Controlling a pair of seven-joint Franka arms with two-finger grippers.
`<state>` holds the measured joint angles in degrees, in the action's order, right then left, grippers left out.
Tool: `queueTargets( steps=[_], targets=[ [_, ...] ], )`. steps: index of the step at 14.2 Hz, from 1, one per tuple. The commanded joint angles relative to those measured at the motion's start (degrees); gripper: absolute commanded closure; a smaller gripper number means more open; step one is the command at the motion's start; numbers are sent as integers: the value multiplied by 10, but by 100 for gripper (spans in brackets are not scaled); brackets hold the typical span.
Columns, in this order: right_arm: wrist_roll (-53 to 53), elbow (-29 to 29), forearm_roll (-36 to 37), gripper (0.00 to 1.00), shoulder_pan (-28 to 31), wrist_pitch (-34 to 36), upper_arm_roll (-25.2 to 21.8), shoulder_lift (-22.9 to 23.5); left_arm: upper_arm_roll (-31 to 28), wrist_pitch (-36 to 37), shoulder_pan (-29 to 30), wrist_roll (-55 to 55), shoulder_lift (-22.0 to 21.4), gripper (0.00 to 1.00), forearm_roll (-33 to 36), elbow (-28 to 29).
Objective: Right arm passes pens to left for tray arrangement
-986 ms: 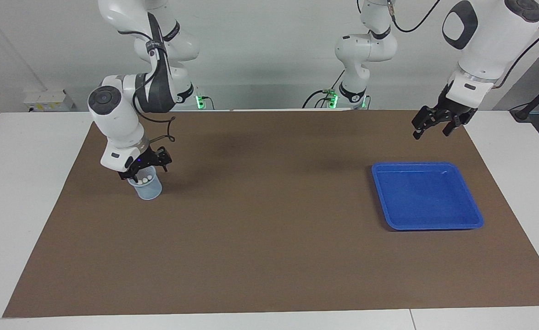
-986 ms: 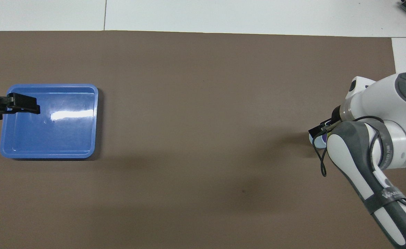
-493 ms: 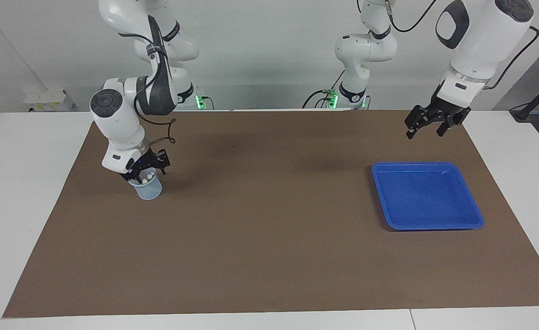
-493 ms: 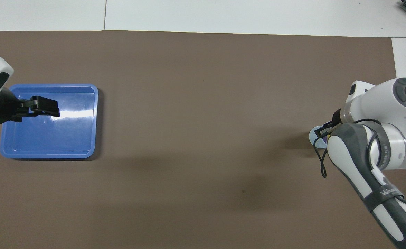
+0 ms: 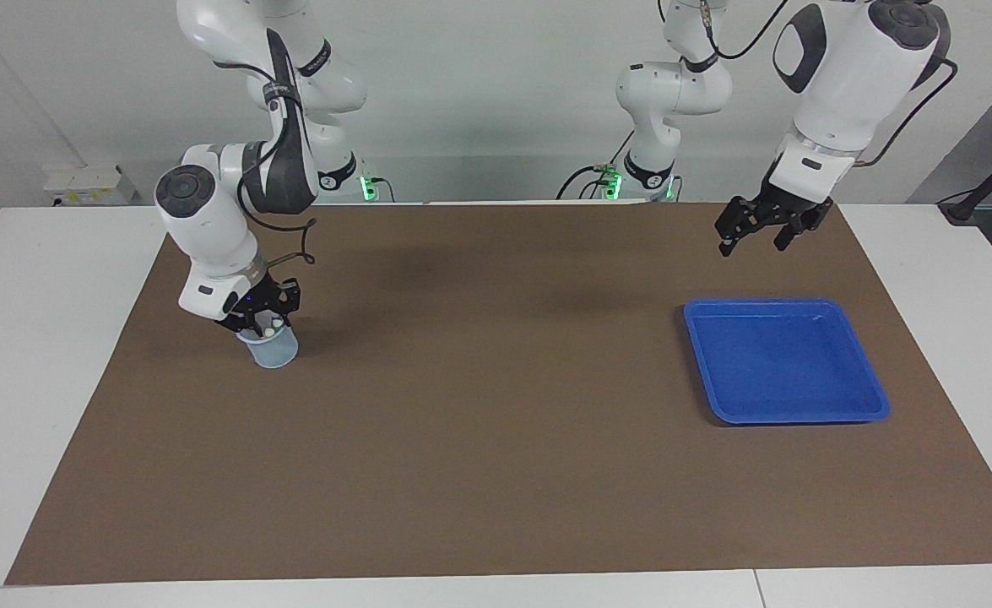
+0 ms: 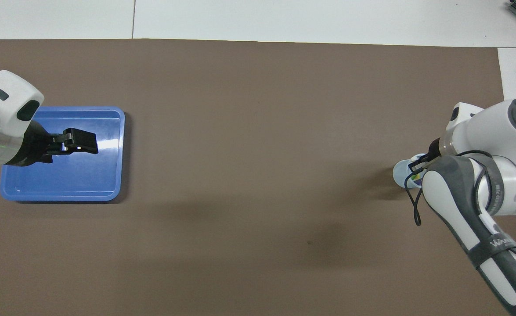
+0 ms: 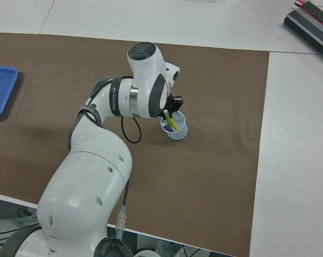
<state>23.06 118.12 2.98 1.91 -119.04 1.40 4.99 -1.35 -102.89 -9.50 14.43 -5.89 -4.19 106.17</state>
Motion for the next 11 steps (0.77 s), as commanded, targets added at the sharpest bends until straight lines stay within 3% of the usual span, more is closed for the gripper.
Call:
queueTargets(
  steps=[1, 4, 7, 11],
  targets=[
    [11, -2, 7, 100, 7, 21, 4, -2, -4, -30, -1, 9, -34, 0, -9, 50],
    [39, -14, 8, 100, 6, 42, 4, -6, -4, -29, 1, 17, -37, 0, -20, 54],
    [47, -73, 8, 100, 1, 129, 4, -9, -4, -29, 4, 31, -43, 0, -36, 64],
    [48, -104, 9, 100, -9, 191, 18, -33, -6, -34, 4, 76, -48, 0, -107, 76]
  ],
)
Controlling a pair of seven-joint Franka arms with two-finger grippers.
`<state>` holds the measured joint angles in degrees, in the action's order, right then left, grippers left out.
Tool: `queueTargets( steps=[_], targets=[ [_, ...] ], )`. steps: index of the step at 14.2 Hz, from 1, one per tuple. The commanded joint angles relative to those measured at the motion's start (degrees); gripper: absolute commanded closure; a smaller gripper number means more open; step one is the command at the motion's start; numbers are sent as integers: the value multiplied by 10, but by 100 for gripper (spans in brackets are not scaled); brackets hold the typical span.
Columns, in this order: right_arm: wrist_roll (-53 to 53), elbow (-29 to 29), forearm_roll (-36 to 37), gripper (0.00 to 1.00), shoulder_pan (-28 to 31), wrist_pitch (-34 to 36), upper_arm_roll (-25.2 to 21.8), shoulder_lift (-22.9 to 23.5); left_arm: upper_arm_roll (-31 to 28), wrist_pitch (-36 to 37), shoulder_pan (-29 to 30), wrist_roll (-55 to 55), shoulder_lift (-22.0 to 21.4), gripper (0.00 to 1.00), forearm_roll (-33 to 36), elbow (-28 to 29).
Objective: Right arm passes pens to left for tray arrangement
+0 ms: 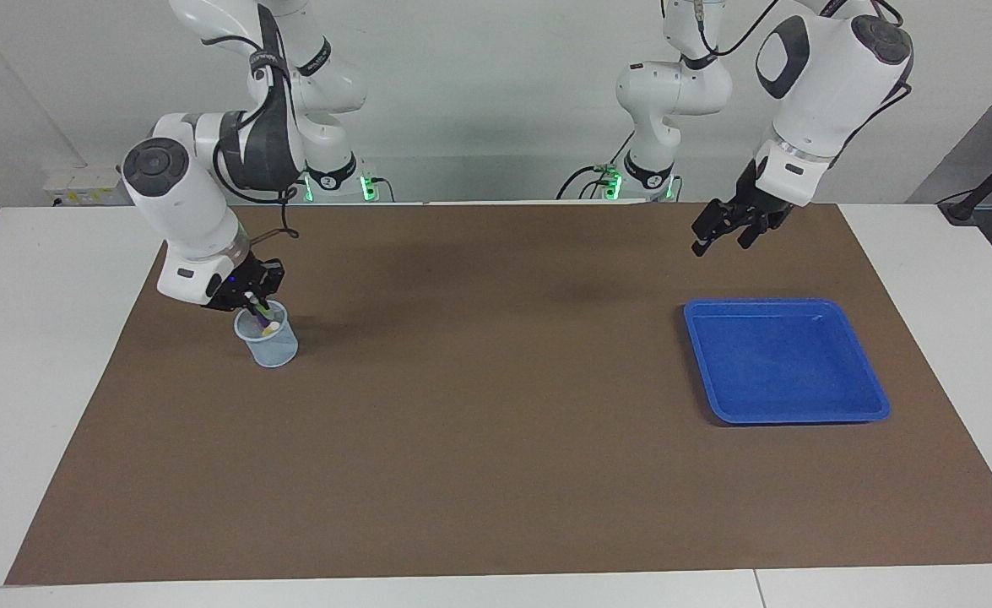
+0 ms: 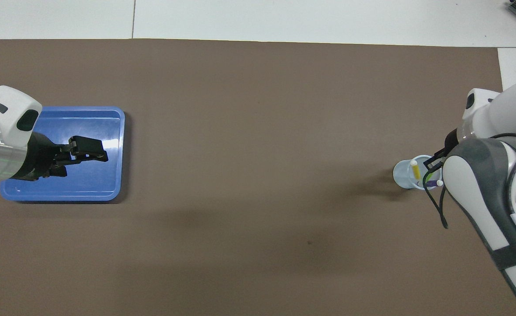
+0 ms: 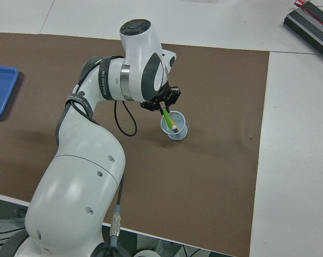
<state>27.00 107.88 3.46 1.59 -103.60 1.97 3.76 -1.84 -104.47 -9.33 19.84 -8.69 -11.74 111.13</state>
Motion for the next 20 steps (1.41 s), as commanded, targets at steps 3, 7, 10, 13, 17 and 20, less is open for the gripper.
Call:
queueTargets(
  steps=[3, 7, 10, 13, 17, 20],
  targets=[
    [6, -41, 0, 100, -28, 78, 18, -30, -1, -56, -2, 80, -37, 0, -111, 62],
    [1, -93, 0, 100, -69, 112, 20, -26, 3, -111, -17, 210, -58, 0, -192, 112],
    [-12, -101, -42, 100, -77, 112, 23, -24, 3, -130, -39, 273, -58, 0, -222, 114],
    [-118, -94, -156, 100, -91, 102, 30, -26, 3, -201, -82, 343, -64, 0, -261, 142],
    [-262, -80, -223, 100, -152, 26, 31, -29, 3, -268, -129, 431, -69, 0, -294, 161],
    [-355, -57, -281, 100, -178, -35, 31, -35, 3, -329, -153, 538, -66, 0, -301, 168]
  ],
)
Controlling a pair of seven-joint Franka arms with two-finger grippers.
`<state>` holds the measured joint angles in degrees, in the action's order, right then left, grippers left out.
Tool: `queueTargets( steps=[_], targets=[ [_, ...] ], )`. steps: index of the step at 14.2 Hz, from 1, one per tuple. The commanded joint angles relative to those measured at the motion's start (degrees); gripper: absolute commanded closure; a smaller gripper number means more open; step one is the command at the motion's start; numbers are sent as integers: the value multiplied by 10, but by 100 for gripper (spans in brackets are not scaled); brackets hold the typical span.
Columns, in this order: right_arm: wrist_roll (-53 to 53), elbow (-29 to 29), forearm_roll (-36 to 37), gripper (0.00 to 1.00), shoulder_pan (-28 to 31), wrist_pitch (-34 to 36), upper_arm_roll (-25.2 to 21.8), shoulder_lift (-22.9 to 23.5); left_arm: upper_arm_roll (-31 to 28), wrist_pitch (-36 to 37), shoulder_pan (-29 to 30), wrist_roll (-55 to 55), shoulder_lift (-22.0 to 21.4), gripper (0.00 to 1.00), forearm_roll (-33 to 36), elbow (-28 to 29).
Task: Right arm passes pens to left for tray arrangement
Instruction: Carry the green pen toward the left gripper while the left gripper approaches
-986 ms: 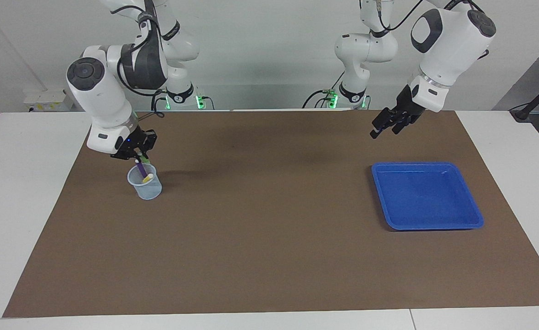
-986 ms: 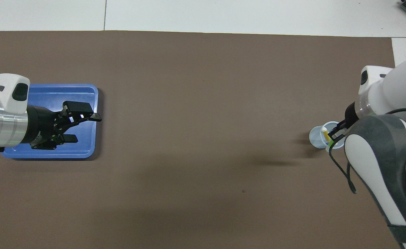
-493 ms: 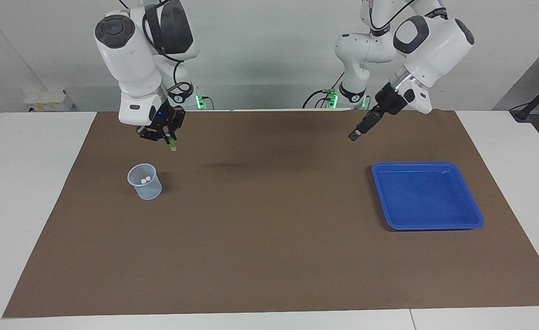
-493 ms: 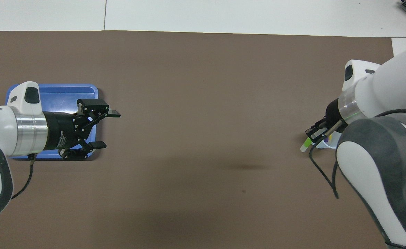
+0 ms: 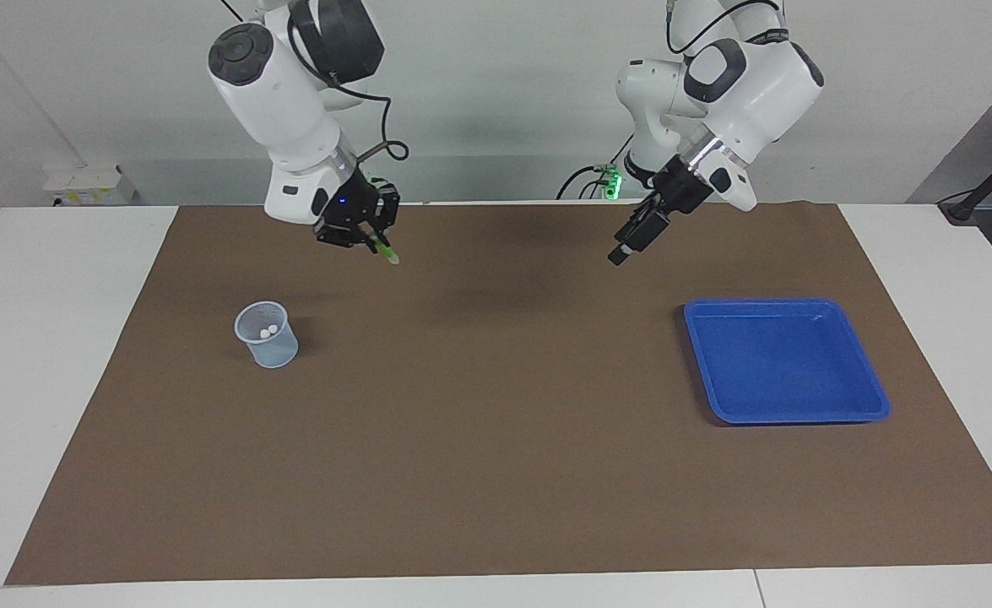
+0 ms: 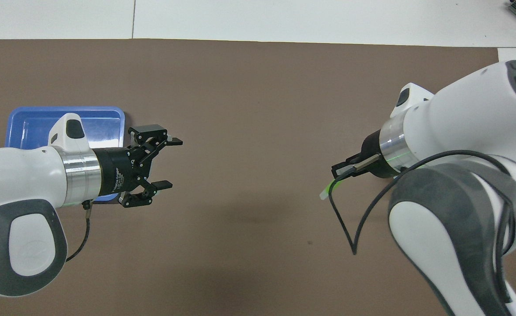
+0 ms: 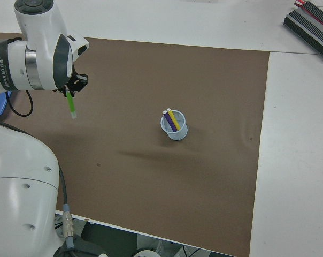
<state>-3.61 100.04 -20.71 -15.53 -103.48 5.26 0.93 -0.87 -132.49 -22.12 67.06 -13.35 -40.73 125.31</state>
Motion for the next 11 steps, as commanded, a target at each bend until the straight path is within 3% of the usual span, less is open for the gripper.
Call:
queueTargets(
  steps=[1, 5, 11],
  targets=[
    [-75, 29, -56, 100, -15, -56, -2, -8, -7, -73, -34, 89, -19, 0, -12, 33],
    [-132, 87, -132, 100, -46, -150, -2, -29, -7, -104, -69, 156, -18, 0, -13, 39],
    [-184, 143, -181, 100, -92, -332, 4, -34, -7, -106, -84, 249, -18, 1, -13, 40]
  ],
)
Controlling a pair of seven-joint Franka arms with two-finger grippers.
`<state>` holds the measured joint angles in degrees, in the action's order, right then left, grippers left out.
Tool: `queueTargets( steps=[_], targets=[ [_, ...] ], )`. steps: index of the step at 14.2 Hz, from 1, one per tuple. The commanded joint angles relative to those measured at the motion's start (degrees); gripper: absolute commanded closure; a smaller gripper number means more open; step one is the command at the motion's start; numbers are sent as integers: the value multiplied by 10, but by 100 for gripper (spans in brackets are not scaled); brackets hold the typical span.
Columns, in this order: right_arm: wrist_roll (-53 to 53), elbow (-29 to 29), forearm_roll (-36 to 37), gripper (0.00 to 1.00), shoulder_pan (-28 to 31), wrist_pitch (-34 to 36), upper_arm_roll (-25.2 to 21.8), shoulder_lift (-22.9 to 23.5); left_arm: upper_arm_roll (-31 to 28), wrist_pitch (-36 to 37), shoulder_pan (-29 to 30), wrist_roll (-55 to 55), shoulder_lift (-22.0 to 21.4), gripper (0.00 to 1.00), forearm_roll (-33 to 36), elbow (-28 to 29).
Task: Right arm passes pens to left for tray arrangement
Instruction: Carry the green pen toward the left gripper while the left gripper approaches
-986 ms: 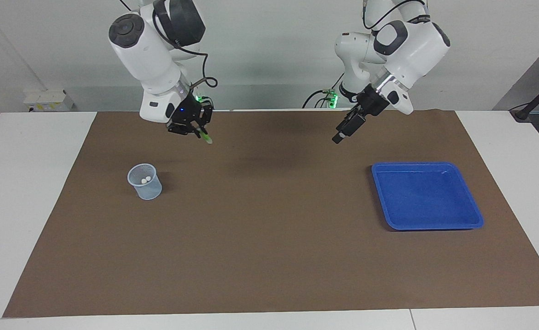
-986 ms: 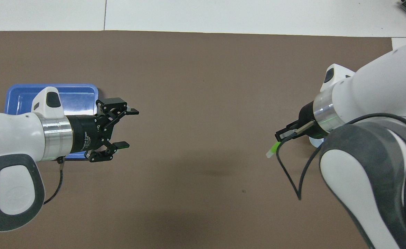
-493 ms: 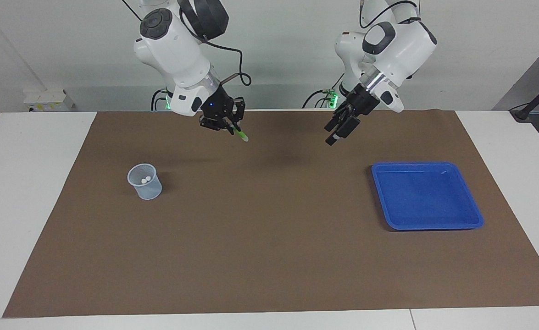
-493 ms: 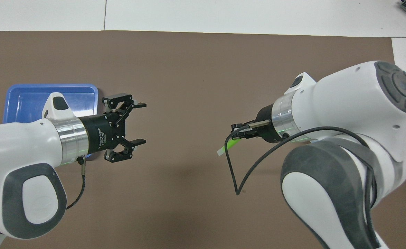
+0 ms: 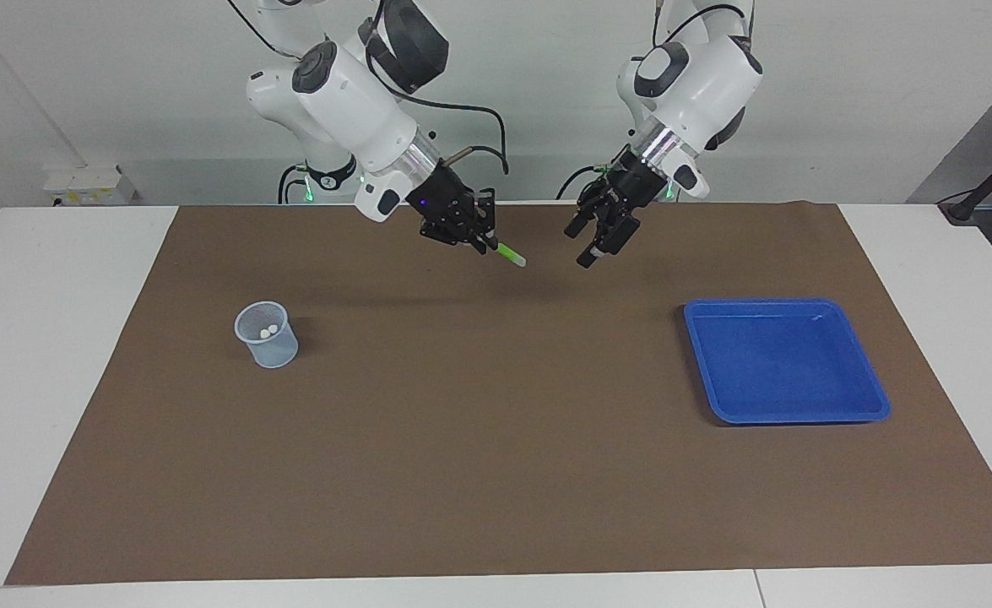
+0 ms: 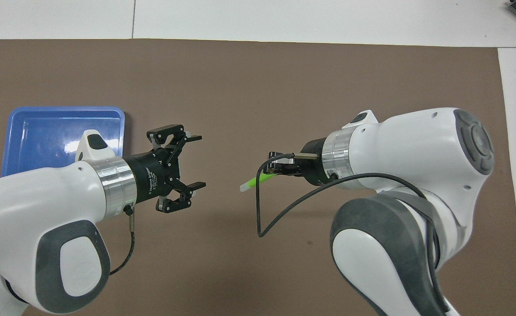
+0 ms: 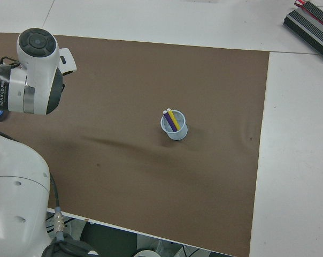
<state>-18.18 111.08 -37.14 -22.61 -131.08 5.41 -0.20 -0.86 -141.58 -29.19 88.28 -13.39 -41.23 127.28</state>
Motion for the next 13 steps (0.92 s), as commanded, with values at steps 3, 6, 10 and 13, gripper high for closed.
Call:
queueTargets(
  steps=[3, 6, 10, 13],
  targets=[
    [-84, 40, -17, 100, -52, -108, 2, -22, -5, -40, -19, 72, -16, 0, -8, 31],
    [-88, 46, -17, 100, -67, -130, 2, -23, -5, -86, -49, 74, -13, 0, -11, 53],
    [-92, 48, -17, 100, -70, -131, 2, -23, -5, -89, -54, 74, -12, 2, -13, 57],
    [-91, 48, -17, 100, -70, -131, 2, -23, -5, -97, -55, 74, -8, 7, -15, 60]
  ],
)
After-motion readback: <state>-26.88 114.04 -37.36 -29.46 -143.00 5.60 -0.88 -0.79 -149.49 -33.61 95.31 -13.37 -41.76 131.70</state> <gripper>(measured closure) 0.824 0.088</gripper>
